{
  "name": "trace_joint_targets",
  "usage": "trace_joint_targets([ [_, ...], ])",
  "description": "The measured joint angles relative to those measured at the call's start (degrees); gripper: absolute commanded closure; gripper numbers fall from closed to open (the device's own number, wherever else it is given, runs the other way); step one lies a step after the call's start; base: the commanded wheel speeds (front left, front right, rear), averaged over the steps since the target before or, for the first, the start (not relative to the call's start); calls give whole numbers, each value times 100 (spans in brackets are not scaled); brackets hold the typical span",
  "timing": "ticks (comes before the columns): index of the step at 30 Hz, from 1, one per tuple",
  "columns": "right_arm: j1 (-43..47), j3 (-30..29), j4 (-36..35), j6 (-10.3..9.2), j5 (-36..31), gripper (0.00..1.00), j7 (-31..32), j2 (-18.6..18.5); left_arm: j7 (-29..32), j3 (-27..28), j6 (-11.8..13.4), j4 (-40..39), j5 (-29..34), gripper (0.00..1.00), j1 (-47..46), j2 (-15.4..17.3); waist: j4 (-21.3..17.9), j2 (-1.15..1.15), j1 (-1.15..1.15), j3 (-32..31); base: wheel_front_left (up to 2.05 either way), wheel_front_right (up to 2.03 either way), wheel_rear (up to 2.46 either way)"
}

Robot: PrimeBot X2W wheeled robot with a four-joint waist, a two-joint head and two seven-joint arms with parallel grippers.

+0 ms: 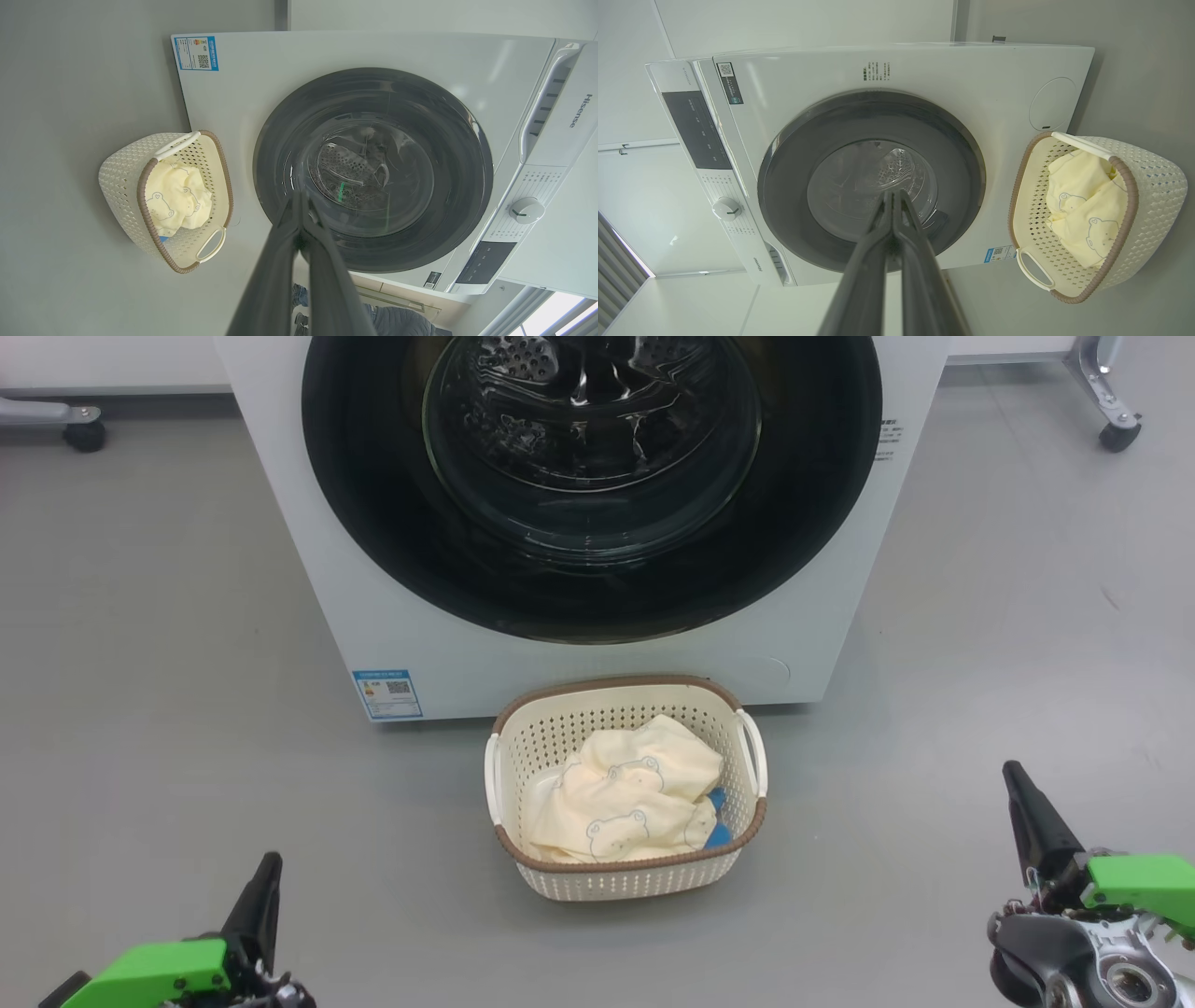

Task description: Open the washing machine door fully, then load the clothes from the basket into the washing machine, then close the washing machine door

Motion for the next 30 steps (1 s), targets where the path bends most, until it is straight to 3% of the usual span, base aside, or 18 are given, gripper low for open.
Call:
trace_joint_targets([
  [23,0,0,0,0,0,100,0,1,1,3,1,0,0,100,0,-1,0,0,0,0,0,0,0],
  [24,13,7,46,0,2,0,-1,8,-4,-3,5,48,-3,0,10,-5,0,0,0,0,0,0,0],
  [30,356,48,391,-1,1,0,-7,133,-13,-74,12,397,-3,0,304,-77,-1,0,0,-1,0,0,0],
])
